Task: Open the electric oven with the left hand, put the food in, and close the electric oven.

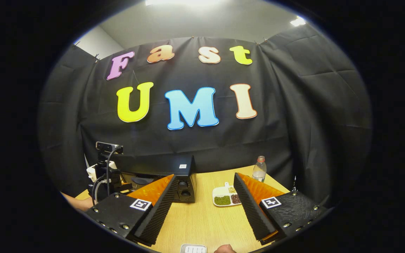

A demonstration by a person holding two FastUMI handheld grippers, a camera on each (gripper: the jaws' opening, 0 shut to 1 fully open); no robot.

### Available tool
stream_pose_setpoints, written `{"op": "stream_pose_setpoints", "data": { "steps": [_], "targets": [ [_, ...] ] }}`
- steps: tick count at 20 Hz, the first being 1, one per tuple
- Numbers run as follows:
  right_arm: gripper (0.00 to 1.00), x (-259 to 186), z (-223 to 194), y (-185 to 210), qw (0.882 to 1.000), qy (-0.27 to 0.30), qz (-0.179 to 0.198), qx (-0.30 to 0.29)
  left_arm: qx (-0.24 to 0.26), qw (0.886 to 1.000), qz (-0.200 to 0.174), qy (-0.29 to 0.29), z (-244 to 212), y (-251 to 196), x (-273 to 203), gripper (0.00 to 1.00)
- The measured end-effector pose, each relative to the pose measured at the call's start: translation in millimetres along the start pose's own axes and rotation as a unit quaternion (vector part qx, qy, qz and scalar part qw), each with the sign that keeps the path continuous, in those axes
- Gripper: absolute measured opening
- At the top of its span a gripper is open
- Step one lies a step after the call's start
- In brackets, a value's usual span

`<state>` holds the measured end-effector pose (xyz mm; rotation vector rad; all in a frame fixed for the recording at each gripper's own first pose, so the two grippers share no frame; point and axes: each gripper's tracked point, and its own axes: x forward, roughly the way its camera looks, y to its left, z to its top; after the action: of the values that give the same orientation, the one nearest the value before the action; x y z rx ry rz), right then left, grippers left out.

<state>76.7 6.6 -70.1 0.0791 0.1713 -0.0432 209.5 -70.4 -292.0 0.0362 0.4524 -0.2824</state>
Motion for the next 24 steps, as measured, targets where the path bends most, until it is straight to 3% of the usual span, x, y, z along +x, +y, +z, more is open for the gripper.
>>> {"op": "stream_pose_setpoints", "data": {
  "steps": [2, 5, 6, 8, 11, 15, 18, 21, 24],
  "targets": [
    [0.98, -1, 5, 1, 1.000, -0.006, 0.005, 0.004, 0.004, 0.999, 0.005, -0.033, 23, -1, -17, 0.95],
    [0.98, -6, 13, -2, 1.000, -0.018, 0.018, 0.008, 0.018, 0.997, 0.014, -0.076, 60, -9, -58, 0.99],
    [0.98, -8, 15, -3, 0.999, -0.019, 0.024, 0.009, 0.018, 0.996, 0.015, -0.089, 71, -14, -72, 0.90],
    [0.98, -11, 18, -7, 0.999, -0.024, 0.035, 0.005, 0.014, 0.993, 0.023, -0.113, 90, -24, -102, 0.99],
    [0.98, -23, 27, -16, 0.998, -0.034, 0.051, -0.002, -0.002, 0.989, 0.046, -0.138, 108, -33, -144, 0.94],
    [0.98, -44, 35, -33, 0.996, -0.046, 0.071, -0.004, -0.009, 0.982, 0.084, -0.167, 123, -42, -206, 0.91],
    [0.98, -61, 38, -50, 0.996, -0.053, 0.070, -0.016, -0.011, 0.978, 0.111, -0.175, 121, -51, -247, 0.98],
    [0.98, -78, 42, -62, 0.995, -0.064, 0.067, -0.031, -0.002, 0.975, 0.126, -0.182, 114, -63, -283, 0.94],
    [0.98, -91, 47, -65, 0.994, -0.077, 0.069, -0.031, 0.016, 0.974, 0.129, -0.187, 116, -71, -316, 0.98]
  ]
}}
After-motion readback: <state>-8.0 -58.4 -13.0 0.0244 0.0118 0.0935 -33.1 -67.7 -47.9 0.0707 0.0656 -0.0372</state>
